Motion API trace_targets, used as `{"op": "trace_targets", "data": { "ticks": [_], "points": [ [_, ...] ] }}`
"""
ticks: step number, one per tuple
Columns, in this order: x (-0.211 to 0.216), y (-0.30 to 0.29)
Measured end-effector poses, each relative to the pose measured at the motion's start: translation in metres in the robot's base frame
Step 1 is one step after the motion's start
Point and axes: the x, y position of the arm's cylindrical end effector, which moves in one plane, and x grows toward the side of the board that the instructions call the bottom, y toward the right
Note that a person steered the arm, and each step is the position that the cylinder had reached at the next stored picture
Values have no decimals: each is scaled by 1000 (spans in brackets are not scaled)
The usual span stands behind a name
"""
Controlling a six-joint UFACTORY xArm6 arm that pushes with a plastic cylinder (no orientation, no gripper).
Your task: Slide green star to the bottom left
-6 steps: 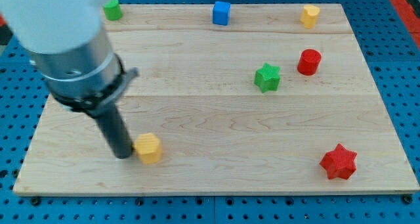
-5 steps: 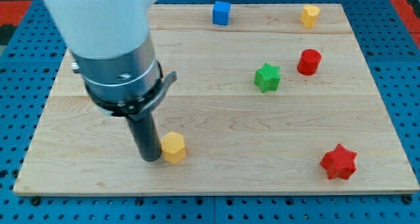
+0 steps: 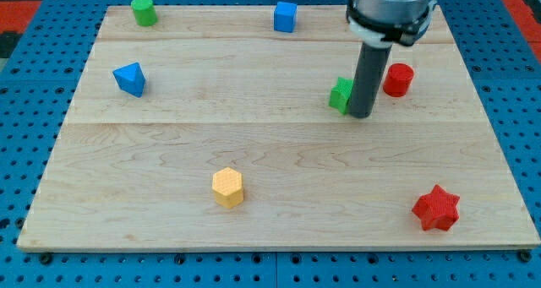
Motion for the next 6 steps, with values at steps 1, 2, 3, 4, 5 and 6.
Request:
{"op": "trace_targets", "data": {
  "ticks": [1, 2, 3, 4, 5, 6],
  "points": [
    [-25, -16],
    [-48, -28],
    [-77, -9],
    [-94, -20],
    [-87, -82],
    [-68, -150]
  ]
}}
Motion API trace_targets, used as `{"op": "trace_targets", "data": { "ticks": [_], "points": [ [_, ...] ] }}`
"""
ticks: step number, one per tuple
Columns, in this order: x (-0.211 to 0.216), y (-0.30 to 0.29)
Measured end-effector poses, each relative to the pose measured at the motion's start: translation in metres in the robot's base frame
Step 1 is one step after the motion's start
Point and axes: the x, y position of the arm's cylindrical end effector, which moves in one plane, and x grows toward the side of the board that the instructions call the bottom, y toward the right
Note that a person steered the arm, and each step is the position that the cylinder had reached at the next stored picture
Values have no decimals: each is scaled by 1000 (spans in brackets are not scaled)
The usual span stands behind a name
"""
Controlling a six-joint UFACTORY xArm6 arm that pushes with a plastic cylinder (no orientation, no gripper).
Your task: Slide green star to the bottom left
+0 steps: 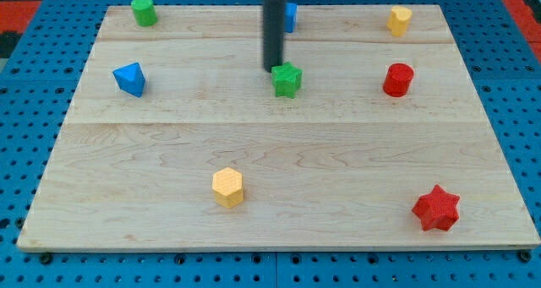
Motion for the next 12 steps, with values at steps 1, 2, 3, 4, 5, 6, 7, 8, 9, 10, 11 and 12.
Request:
{"op": "trace_targets", "data": {
  "ticks": [1, 2, 3, 4, 5, 6, 7, 8, 9, 10, 11, 12],
  "points": [
    [0, -13],
    [-41, -9],
    [-43, 37],
    [-6, 48],
    [38, 17],
    [62, -6],
    [18, -1],
    [14, 41],
    [60, 62],
    [84, 14],
    [112, -54],
    [136, -114]
  ]
}}
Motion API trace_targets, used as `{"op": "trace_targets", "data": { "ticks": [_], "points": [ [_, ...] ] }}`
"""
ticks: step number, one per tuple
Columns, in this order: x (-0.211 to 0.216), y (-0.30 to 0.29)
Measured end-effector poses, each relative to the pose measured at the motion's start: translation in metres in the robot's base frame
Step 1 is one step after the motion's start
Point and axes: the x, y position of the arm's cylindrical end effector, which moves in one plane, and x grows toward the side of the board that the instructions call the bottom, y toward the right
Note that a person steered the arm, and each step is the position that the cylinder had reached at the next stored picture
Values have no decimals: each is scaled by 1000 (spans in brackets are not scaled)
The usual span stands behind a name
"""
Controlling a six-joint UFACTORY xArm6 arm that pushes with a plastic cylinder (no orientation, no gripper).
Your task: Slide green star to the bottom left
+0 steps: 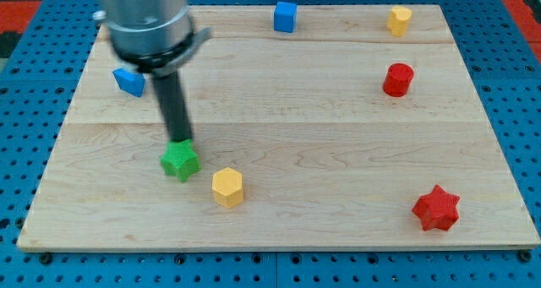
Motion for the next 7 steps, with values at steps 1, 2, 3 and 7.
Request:
{"op": "trace_targets", "data": {
  "ticks": [1, 2, 3, 7],
  "points": [
    [-18, 19],
    [-13, 59],
    [18, 49],
    [11, -80]
  ]
}}
